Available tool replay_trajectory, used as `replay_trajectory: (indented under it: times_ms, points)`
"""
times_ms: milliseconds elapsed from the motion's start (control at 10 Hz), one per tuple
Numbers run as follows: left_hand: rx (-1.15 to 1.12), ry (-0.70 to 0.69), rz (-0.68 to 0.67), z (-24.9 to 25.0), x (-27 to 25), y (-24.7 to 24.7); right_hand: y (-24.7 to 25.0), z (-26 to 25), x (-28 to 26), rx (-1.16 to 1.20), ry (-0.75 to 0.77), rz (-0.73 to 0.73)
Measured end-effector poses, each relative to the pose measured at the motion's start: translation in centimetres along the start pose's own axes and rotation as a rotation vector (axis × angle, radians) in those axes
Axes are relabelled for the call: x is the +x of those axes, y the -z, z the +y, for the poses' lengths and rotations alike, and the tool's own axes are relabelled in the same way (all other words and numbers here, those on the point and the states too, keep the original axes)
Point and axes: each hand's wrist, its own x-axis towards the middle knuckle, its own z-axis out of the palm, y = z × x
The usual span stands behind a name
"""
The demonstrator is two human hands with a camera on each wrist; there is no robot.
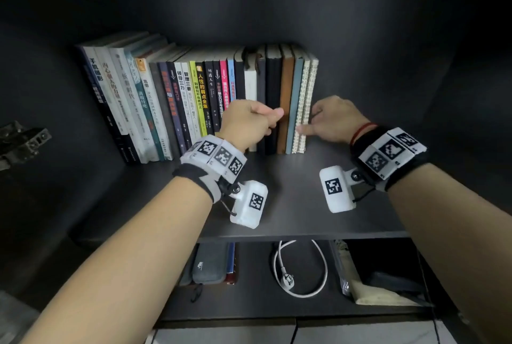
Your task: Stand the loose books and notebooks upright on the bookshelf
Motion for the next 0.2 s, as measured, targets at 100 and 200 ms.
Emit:
replay_trajectory:
  times_ms: [100, 200]
  points:
    - [-0.200, 0.024, -0.018, 0.1, -1.5, 0.2, 0.0, -0.3, -2.4, 0.241, -0.019, 0.218]
    - [-0.268, -0.007, -0.011, 0.9, -3.3, 0.6, 0.4, -1.2, -3.9, 0.393, -0.031, 0.335]
